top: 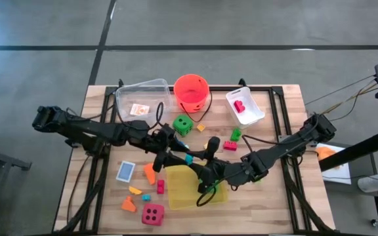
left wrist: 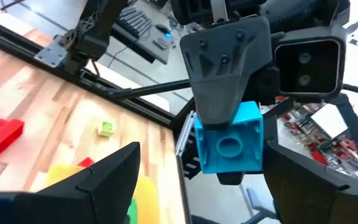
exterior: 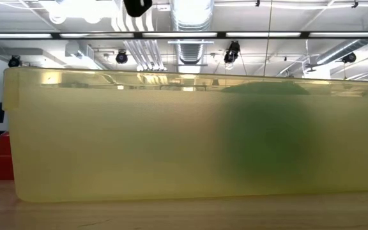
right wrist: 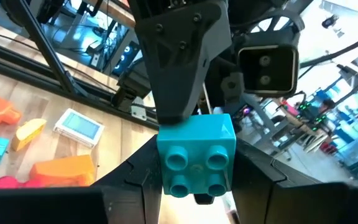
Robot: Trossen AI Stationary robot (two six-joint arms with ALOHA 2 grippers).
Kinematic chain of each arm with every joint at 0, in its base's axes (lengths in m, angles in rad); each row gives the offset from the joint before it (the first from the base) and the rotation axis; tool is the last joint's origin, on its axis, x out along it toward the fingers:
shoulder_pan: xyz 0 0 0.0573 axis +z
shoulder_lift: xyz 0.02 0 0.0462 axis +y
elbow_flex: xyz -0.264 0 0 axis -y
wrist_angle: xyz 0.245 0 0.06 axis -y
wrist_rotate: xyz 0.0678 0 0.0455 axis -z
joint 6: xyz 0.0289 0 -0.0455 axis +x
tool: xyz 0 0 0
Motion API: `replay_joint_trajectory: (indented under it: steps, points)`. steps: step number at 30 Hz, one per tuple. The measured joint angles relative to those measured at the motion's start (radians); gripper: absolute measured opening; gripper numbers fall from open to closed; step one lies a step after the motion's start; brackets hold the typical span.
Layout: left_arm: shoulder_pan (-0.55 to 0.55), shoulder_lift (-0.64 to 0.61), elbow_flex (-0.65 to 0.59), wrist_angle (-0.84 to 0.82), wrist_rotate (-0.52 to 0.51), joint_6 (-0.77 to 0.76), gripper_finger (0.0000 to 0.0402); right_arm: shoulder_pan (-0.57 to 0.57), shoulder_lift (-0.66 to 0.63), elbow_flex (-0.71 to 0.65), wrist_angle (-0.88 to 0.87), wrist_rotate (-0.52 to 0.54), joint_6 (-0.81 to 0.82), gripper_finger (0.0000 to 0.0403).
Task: Pick & Place Toys
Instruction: Put the light blue game piece into the white bin
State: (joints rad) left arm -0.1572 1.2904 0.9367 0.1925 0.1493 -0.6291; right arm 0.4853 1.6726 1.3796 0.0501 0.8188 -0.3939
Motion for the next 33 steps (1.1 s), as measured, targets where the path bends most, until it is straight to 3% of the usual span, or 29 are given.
replay_joint_trajectory:
  steps: [6,11,23,33]
  points:
    - [0.017,-0.035,0.0,-0.092,-0.016,0.042,0.0319,-0.042,-0.017,0.0,-0.091,-0.117,0.135,0.0135]
    - [0.018,-0.062,0.0,-0.198,-0.087,0.059,0.0319,-0.078,-0.029,0.0,-0.162,-0.151,0.224,0.0135]
    - [0.014,-0.142,-0.017,-0.573,-0.334,0.072,0.0319,-0.175,-0.116,0.0,-0.434,-0.28,0.483,0.0135]
    - [0.0,-0.199,-0.171,-0.547,-0.383,0.124,0.0319,-0.333,-0.213,-0.02,-0.737,-0.402,0.684,0.0135]
